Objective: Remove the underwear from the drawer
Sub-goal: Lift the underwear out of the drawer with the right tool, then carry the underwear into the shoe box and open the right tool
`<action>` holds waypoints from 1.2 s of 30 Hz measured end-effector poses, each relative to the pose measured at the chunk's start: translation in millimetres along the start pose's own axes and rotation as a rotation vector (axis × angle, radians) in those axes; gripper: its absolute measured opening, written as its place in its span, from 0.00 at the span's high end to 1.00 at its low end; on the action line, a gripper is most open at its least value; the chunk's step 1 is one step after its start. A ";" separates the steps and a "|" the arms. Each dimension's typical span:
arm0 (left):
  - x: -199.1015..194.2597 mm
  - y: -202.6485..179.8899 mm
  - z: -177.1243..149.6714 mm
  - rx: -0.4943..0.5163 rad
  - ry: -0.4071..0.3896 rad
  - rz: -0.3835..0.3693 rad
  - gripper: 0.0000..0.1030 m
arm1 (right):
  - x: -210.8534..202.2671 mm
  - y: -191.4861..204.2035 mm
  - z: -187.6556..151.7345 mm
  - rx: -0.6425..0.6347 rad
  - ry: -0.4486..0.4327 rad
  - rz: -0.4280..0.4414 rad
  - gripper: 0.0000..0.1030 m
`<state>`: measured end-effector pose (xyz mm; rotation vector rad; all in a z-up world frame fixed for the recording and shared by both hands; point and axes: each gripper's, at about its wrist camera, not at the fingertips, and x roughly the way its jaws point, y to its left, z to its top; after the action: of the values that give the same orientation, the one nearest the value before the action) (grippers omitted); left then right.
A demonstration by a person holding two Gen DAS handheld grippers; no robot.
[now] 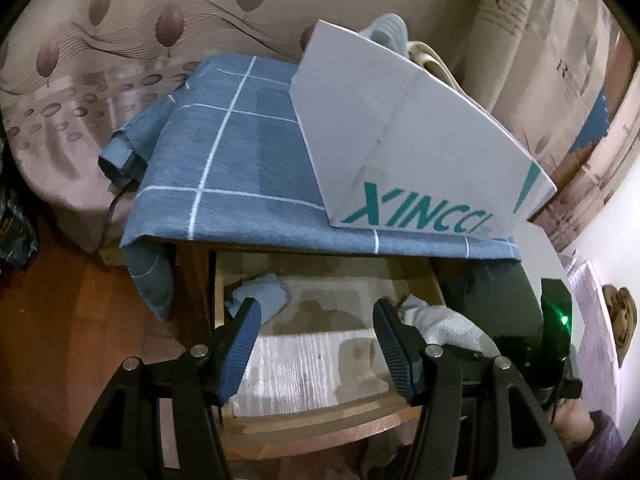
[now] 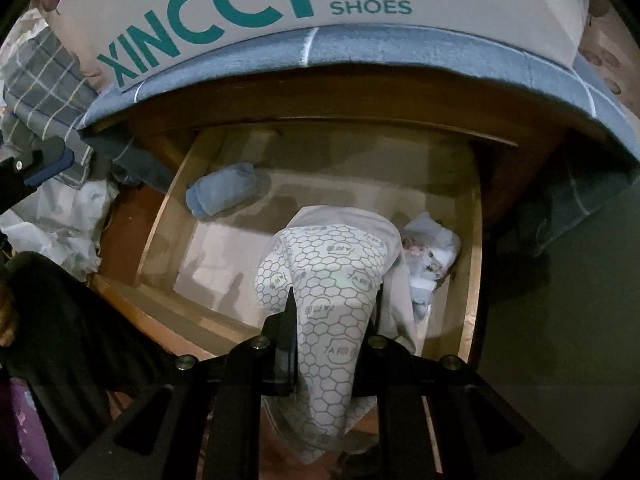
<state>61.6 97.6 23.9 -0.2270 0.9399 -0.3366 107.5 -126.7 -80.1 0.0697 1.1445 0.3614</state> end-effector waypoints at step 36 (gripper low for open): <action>21.7 -41.3 -17.2 0.209 0.067 0.086 0.42 | -103.7 18.8 -23.9 0.016 -0.149 0.150 0.87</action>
<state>51.7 50.4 11.6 0.0161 0.9695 -0.3620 43.8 -144.8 5.3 0.1939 0.9976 0.4728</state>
